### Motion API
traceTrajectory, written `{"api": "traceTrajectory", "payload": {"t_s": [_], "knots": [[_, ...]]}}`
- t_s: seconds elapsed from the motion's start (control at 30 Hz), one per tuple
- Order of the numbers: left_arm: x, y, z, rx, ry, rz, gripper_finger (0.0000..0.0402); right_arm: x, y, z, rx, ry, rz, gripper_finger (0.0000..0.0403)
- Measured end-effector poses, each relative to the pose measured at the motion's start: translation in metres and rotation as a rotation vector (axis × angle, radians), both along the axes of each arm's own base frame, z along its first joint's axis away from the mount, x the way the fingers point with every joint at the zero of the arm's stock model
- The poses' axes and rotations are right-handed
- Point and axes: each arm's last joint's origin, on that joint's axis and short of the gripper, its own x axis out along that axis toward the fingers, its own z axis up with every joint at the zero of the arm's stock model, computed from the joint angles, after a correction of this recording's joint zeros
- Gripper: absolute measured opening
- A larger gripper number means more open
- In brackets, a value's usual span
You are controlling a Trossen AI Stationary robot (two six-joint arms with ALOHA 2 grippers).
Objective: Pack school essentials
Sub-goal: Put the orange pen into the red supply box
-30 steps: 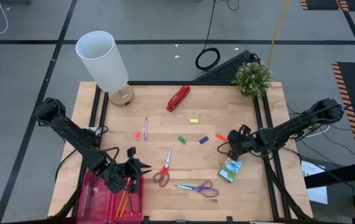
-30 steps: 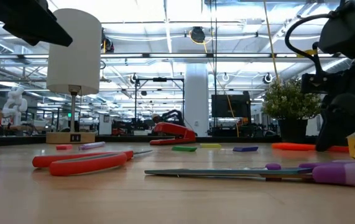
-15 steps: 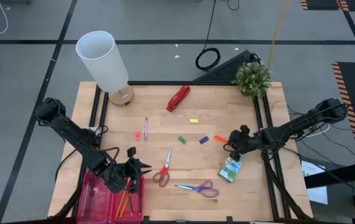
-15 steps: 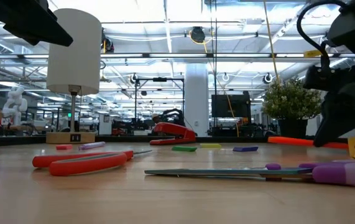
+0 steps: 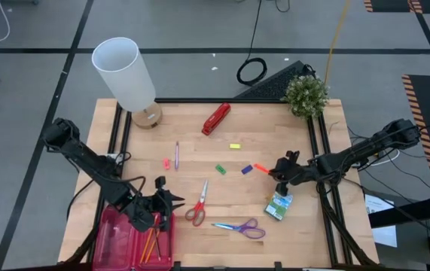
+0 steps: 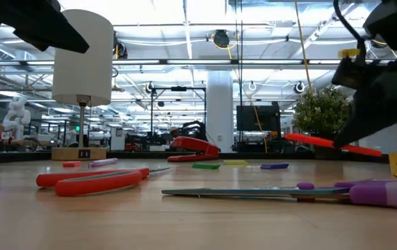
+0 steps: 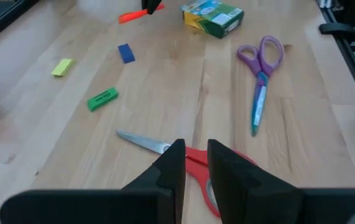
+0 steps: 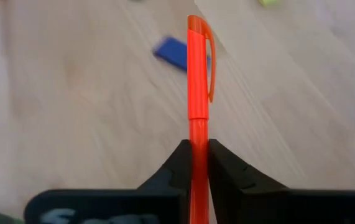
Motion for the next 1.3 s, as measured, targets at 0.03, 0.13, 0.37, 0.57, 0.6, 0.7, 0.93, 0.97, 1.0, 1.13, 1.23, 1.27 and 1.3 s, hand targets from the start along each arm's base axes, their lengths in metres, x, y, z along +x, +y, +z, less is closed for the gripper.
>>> {"api": "traceTrajectory", "payload": {"t_s": [0.03,0.13,0.37,0.57,0.6,0.7,0.93,0.97,1.0,1.13,1.23,1.27,1.3], "knots": [[0.001,0.001,0.0,0.0,0.0,0.004,0.0072,0.002,0.001,0.001,0.0,-0.017,0.013,0.0022],[0.003,0.004,0.0,0.0,0.0,0.017,0.0072,0.006,0.002,0.005,0.002,-0.069,0.05,0.0022],[0.006,0.008,0.0,0.004,0.0,0.034,0.0072,0.014,0.005,0.016,-0.008,-0.196,0.094,0.0022],[0.016,0.012,0.006,0.028,-0.048,0.014,0.0092,0.023,0.01,0.027,-0.013,-0.324,0.16,0.0022],[0.019,0.014,0.007,0.024,-0.061,0.007,0.0102,0.024,0.011,0.028,-0.018,-0.346,0.172,0.0022],[0.03,0.02,0.013,0.009,-0.106,-0.023,0.0142,0.029,0.017,0.032,-0.035,-0.411,0.212,0.0022],[0.058,0.036,0.014,0.076,-0.186,-0.089,0.0224,0.04,0.027,0.035,-0.067,-0.52,0.29,0.0022],[0.062,0.038,0.013,0.093,-0.195,-0.093,0.0231,0.041,0.028,0.035,-0.07,-0.527,0.302,0.0022],[0.065,0.04,0.011,0.111,-0.2,-0.096,0.0238,0.044,0.029,0.035,-0.076,-0.529,0.307,0.0022],[0.08,0.046,0.004,0.179,-0.233,-0.14,0.0251,0.055,0.035,0.036,-0.078,-0.513,0.348,0.0022],[0.089,0.048,0.0,0.228,-0.245,-0.193,0.0252,0.065,0.039,0.037,-0.074,-0.499,0.368,0.0023],[0.091,0.047,-0.001,0.248,-0.245,-0.201,0.0253,0.068,0.041,0.037,-0.078,-0.494,0.37,0.0023],[0.094,0.047,-0.001,0.274,-0.24,-0.21,0.0253,0.072,0.042,0.037,-0.079,-0.49,0.371,0.0023]]}}
